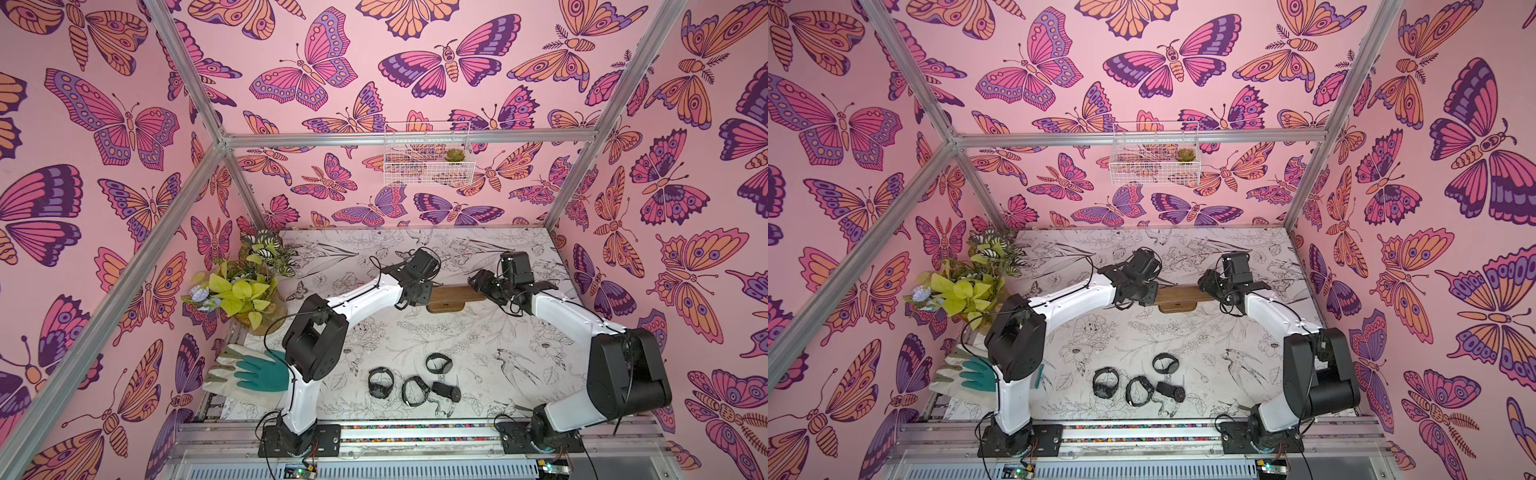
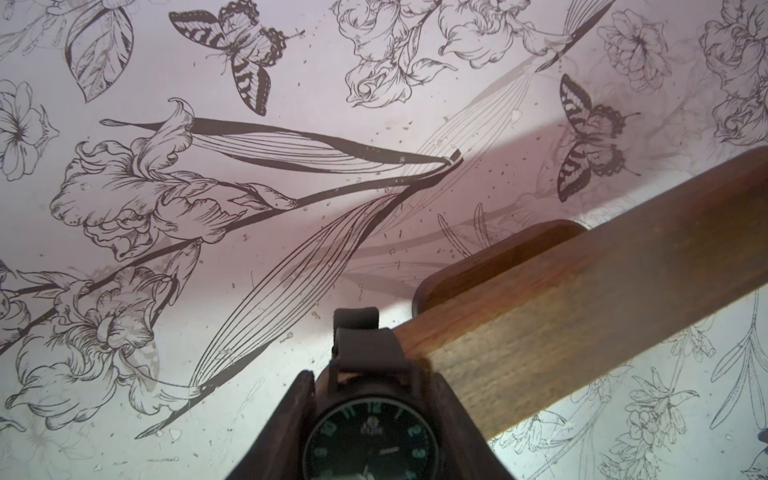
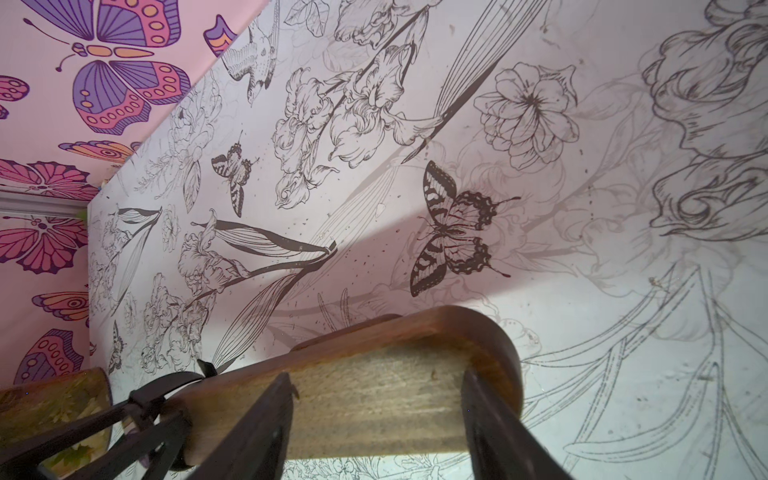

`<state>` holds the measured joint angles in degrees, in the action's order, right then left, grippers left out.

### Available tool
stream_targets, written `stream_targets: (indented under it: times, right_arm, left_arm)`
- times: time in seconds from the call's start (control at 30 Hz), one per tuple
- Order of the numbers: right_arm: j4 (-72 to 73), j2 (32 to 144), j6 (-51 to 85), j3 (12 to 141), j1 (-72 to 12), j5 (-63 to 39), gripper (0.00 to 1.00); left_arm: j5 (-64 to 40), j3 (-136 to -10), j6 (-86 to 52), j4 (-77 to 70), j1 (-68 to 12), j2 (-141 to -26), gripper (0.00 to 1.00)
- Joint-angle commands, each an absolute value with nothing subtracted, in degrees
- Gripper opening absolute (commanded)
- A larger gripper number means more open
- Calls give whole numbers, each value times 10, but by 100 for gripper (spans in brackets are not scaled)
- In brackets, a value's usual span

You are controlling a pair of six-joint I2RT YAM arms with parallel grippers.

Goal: Place watch on stand
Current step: Place the watch on the stand.

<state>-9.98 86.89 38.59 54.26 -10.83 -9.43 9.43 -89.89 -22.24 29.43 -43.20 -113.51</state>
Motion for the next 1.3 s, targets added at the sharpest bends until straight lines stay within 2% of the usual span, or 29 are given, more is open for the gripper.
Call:
stream_targets:
  times: [0.0,0.67,0.9,1.27]
  right_arm:
    - [-127,863,381,545,-101,-69,67]
    - [-136,927,331,570,-93,-92,71]
    - [-116,883,358,521,-97,-125,61]
    - [-108,847,422,478,-119,-85,60]
  left_arm:
    - [112,-910,-239,320,-436,-1145,41]
    - [116,-935,-228,329,-436,-1169,42]
    - [120,-953,-222,336,-433,-1182,44]
    - [113,-919,-237,342,-432,-1156,49]
